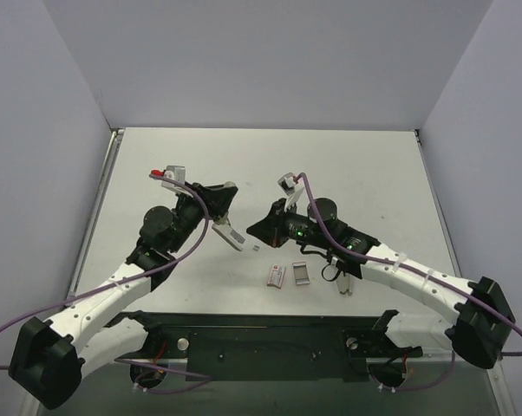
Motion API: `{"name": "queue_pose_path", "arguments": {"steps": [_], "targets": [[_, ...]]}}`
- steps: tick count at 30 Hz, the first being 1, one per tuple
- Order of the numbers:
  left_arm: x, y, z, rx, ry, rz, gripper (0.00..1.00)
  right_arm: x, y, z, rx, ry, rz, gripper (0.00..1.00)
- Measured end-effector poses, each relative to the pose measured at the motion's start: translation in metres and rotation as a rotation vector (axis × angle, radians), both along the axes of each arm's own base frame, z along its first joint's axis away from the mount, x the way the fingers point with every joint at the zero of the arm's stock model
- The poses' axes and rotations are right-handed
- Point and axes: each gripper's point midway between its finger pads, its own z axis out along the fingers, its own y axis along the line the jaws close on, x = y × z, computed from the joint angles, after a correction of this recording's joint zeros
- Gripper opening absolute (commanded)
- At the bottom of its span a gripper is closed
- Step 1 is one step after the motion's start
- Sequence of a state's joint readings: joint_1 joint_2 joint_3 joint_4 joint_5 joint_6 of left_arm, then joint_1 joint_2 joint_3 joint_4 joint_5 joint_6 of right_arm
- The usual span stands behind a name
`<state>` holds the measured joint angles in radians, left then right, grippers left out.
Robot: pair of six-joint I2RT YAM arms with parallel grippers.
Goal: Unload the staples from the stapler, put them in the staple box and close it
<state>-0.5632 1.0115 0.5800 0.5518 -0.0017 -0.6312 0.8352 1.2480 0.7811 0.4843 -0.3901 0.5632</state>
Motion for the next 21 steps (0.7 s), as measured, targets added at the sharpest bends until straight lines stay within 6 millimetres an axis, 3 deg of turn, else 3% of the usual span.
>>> {"name": "queue_pose_path", "arguments": {"steps": [4, 8, 16, 21], "targets": [[-0.012, 0.003, 0.018, -0.039, -0.026, -0.019, 0.0, -0.018, -0.014, 0.019, -0.021, -0.068, -0.013, 0.0], [-0.019, 0.007, 0.024, -0.06, -0.023, -0.02, 0.0, -0.049, -0.014, 0.023, -0.057, -0.099, 0.03, 0.0], [-0.022, 0.017, 0.022, -0.094, 0.03, 0.017, 0.0, -0.109, 0.002, -0.001, -0.136, -0.104, 0.134, 0.0], [-0.023, 0.022, 0.018, -0.126, 0.084, 0.046, 0.0, -0.117, 0.009, -0.019, -0.212, -0.15, 0.129, 0.0]]}}
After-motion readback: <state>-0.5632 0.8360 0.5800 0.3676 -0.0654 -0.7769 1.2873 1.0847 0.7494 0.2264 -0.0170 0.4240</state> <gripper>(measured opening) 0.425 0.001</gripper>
